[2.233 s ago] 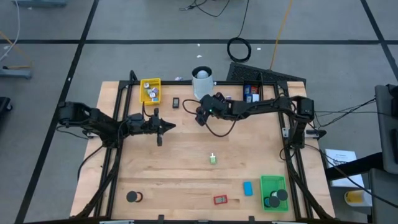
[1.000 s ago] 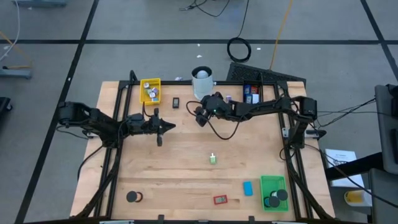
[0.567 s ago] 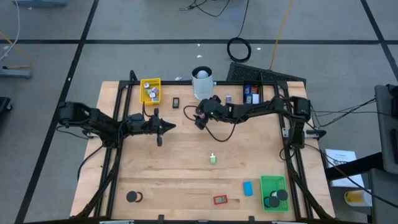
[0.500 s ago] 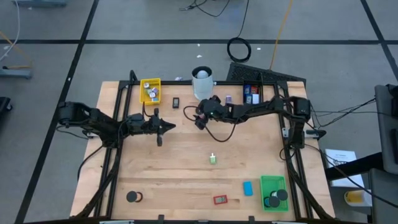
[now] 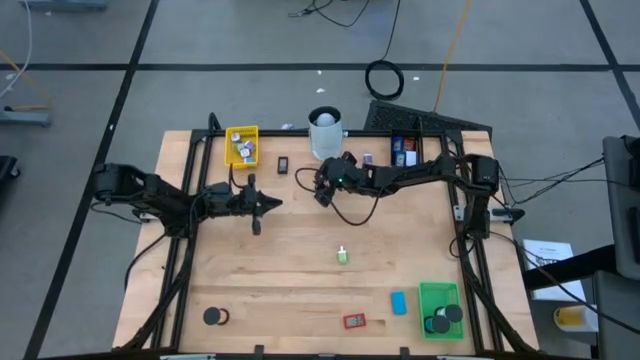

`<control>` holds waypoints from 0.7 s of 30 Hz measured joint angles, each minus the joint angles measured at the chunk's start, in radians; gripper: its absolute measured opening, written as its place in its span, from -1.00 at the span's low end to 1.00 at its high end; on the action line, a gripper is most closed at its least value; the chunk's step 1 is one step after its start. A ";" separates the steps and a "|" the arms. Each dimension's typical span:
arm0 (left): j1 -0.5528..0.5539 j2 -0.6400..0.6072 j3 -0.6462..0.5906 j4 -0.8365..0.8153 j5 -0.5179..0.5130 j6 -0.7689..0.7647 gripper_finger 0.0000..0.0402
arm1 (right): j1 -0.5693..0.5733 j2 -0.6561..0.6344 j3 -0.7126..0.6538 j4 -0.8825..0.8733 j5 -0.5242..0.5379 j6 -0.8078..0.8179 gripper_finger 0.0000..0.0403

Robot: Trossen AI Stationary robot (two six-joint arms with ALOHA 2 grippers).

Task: Pick & Place Office items
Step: Put the red hourglass into the green bin

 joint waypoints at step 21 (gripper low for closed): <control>0.000 0.000 0.000 0.000 0.000 0.000 -0.87 | -0.004 -0.038 -0.003 -0.080 -0.024 -0.016 -0.19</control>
